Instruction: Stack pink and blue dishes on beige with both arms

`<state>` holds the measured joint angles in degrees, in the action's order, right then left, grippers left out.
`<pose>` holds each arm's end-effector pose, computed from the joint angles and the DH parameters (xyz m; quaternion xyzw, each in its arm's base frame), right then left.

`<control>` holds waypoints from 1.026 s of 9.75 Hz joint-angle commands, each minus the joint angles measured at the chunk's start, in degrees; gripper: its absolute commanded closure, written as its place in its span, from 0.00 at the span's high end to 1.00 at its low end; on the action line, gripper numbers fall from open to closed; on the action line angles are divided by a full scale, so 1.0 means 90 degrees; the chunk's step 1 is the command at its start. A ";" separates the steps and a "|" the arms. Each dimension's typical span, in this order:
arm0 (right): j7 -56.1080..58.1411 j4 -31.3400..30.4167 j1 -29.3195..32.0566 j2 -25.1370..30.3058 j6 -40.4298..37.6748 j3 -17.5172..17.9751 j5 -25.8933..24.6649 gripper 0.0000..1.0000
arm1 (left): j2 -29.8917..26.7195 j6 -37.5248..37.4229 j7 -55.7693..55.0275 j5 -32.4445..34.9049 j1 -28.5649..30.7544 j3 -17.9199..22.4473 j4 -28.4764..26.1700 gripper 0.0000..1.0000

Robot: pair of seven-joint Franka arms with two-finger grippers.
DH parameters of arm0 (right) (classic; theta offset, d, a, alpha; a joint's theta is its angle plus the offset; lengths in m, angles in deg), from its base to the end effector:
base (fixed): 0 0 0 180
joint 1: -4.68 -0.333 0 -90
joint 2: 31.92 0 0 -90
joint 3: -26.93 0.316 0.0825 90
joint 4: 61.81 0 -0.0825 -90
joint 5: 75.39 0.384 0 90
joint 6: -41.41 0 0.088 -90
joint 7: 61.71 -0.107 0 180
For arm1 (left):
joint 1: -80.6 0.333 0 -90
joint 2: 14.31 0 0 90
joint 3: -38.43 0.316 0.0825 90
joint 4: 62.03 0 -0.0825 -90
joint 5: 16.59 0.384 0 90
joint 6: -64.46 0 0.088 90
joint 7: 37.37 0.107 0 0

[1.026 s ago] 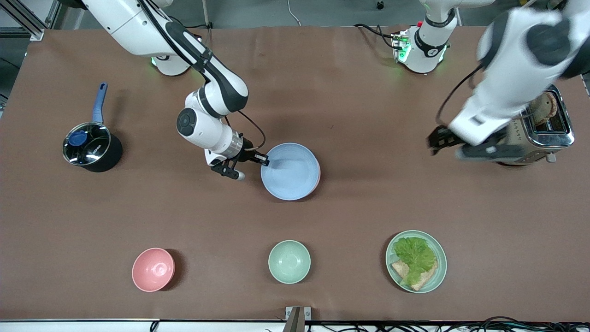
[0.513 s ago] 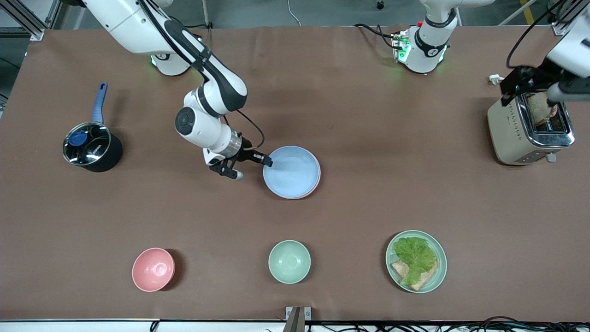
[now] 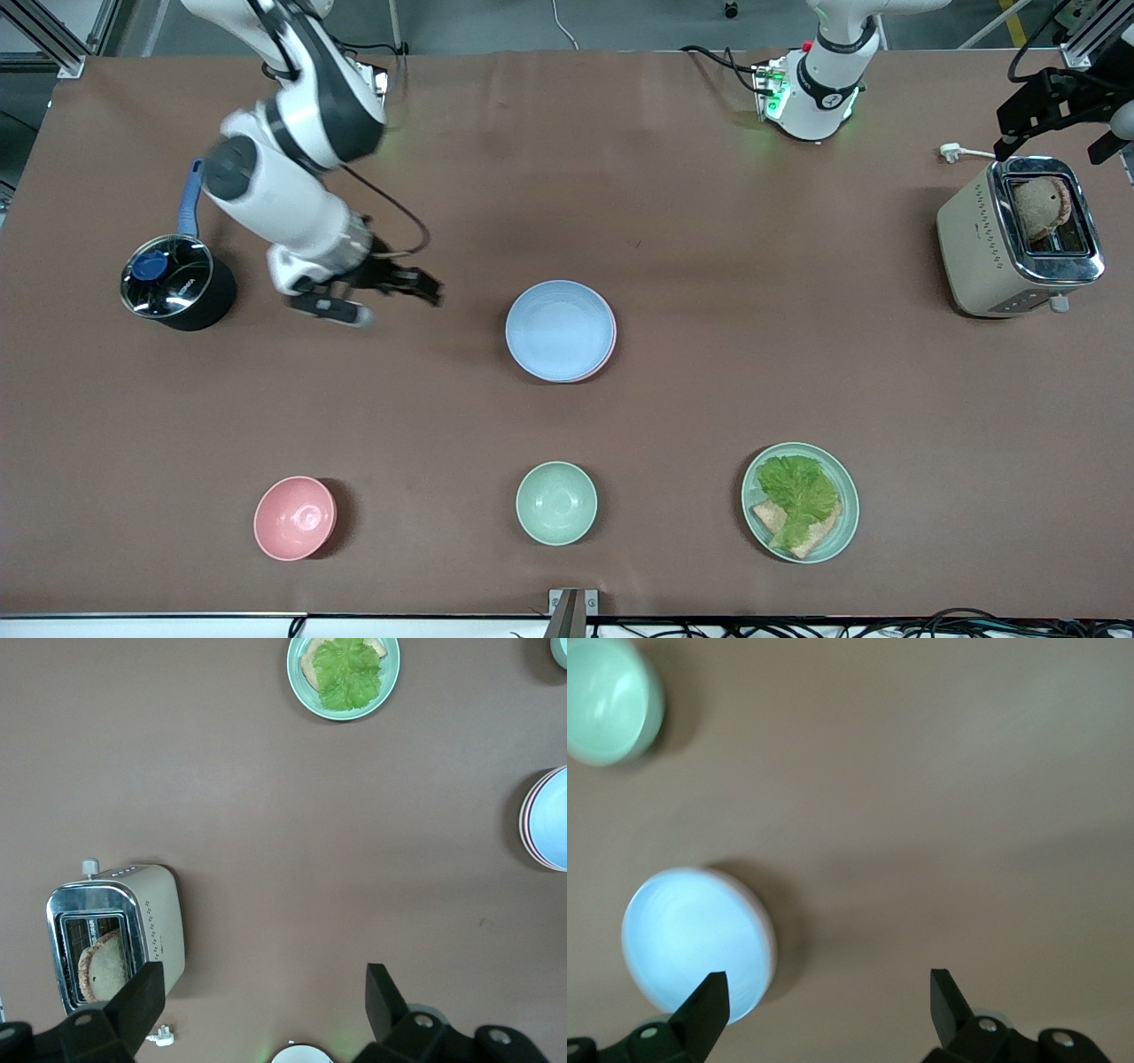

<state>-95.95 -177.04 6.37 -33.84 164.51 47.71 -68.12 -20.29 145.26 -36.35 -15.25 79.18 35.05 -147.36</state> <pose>0.5383 0.1903 0.4485 -0.9833 0.1632 -0.0198 0.0780 0.5003 -0.0413 0.7031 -0.9986 0.0486 -0.0130 0.0142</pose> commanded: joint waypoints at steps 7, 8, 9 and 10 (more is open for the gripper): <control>0.3400 0.3413 -0.0031 0.0234 -0.3351 -0.2699 -0.1214 1.00 | 0.0391 -0.0188 -0.0602 -0.0247 0.0070 0.0034 0.0263 1.00; 0.3462 0.3718 -0.0022 0.0039 -0.3664 -0.2680 -0.1218 1.00 | 0.0391 -0.0188 -0.0602 -0.0256 0.0070 0.0024 0.0263 1.00; 0.3492 0.3711 0.0065 -0.0021 -0.3716 -0.2728 -0.0754 1.00 | 0.0391 -0.0188 -0.0602 -0.0257 0.0060 0.0014 0.0253 1.00; 0.3473 0.3711 0.0105 -0.0099 -0.3658 -0.2738 -0.0575 1.00 | 0.0391 -0.0188 -0.0592 -0.0257 0.0060 0.0014 0.0253 1.00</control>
<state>-65.54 -145.66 6.74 -32.12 132.12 23.41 -75.50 -16.95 144.47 -41.10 -16.58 79.62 35.35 -144.06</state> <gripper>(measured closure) 0.000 0.000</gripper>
